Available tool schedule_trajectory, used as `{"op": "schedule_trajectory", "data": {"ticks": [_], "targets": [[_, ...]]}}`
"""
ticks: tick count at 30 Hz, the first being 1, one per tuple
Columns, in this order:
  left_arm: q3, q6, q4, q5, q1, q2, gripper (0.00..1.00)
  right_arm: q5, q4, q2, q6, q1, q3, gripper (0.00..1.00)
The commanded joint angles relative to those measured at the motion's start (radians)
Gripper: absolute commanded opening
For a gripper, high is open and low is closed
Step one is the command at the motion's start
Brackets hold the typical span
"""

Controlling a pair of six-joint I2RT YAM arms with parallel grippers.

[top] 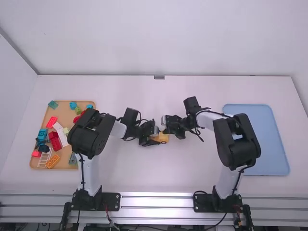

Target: Assemble lego blocks to make yellow taxi

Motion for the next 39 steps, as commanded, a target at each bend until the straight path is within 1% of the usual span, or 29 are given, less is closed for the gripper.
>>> {"op": "schedule_trajectory", "data": {"ticks": [1, 3, 5, 6, 7, 8, 9, 10, 11, 12, 13, 14, 15, 19, 22, 24, 25, 31, 32, 33, 34, 37, 39], "targets": [[-0.010, 0.010, 0.000, 0.012, 0.002, 0.011, 0.64, -0.156, -0.004, -0.112, -0.011, -0.055, 0.006, 0.00], [-0.010, 0.010, 0.001, 0.011, -0.002, 0.011, 0.64, -0.181, -0.009, -0.157, -0.006, -0.088, 0.004, 0.00], [-0.010, 0.010, 0.005, 0.013, -0.003, 0.011, 0.65, -0.156, -0.033, -0.206, 0.025, -0.126, 0.004, 0.01], [-0.010, 0.010, 0.008, 0.012, 0.001, 0.011, 0.66, -0.115, -0.049, -0.228, 0.051, -0.146, 0.004, 0.15], [-0.010, 0.010, 0.008, 0.012, 0.001, 0.011, 0.66, -0.109, -0.051, -0.230, 0.055, -0.148, 0.004, 0.18], [-0.010, 0.010, 0.008, 0.011, 0.000, 0.011, 0.67, -0.063, -0.059, -0.245, 0.087, -0.166, 0.004, 0.42], [-0.010, 0.010, 0.008, 0.012, -0.005, 0.011, 0.70, -0.031, -0.060, -0.253, 0.111, -0.177, 0.004, 0.51], [-0.010, 0.010, 0.008, 0.012, -0.005, 0.011, 0.74, -0.008, -0.061, -0.254, 0.128, -0.188, 0.004, 0.58], [-0.010, 0.010, 0.008, 0.012, -0.005, 0.011, 0.76, -0.006, -0.061, -0.256, 0.131, -0.191, 0.004, 0.67], [-0.010, 0.008, 0.007, 0.013, -0.005, 0.011, 0.81, -0.004, -0.065, -0.257, 0.137, -0.198, 0.004, 0.82], [-0.010, 0.006, 0.008, 0.016, -0.002, 0.011, 0.90, -0.006, -0.074, -0.259, 0.142, -0.204, 0.004, 0.88], [-0.010, 0.006, 0.008, 0.016, 0.000, 0.011, 0.92, -0.007, -0.076, -0.259, 0.141, -0.205, 0.004, 0.89], [-0.010, 0.006, 0.007, 0.016, 0.003, 0.009, 0.99, -0.012, -0.079, -0.259, 0.140, -0.208, 0.004, 0.92], [-0.010, -0.060, 0.004, 0.011, 0.014, -0.023, 0.99, -0.008, -0.075, -0.259, 0.140, -0.194, 0.004, 0.98], [-0.010, -0.087, -0.009, 0.011, 0.031, -0.064, 0.99, -0.003, -0.064, -0.259, 0.141, -0.178, 0.004, 1.00], [-0.010, -0.087, -0.055, 0.011, 0.055, -0.121, 0.99, 0.022, -0.056, -0.259, 0.142, -0.161, 0.004, 1.00], [-0.010, -0.087, -0.058, 0.011, 0.057, -0.125, 0.99, 0.024, -0.055, -0.259, 0.144, -0.159, 0.004, 1.00], [-0.010, -0.088, -0.240, -0.050, 0.142, -0.286, 0.99, 0.109, -0.002, -0.259, 0.217, -0.116, 0.004, 0.98], [-0.010, -0.088, -0.336, -0.065, 0.187, -0.365, 0.99, 0.151, 0.024, -0.259, 0.257, -0.102, 0.006, 0.98], [-0.010, -0.088, -0.352, -0.067, 0.195, -0.380, 0.99, 0.155, 0.028, -0.259, 0.264, -0.100, 0.006, 0.98], [-0.010, -0.088, -0.414, -0.066, 0.230, -0.433, 0.99, 0.172, 0.045, -0.259, 0.288, -0.091, 0.007, 0.98], [-0.010, -0.090, -0.515, -0.064, 0.309, -0.533, 0.99, 0.196, 0.079, -0.259, 0.328, -0.075, 0.007, 0.98], [-0.010, -0.184, -0.562, -0.069, 0.379, -0.604, 0.99, 0.227, 0.110, -0.259, 0.363, -0.063, 0.007, 0.98]]}}
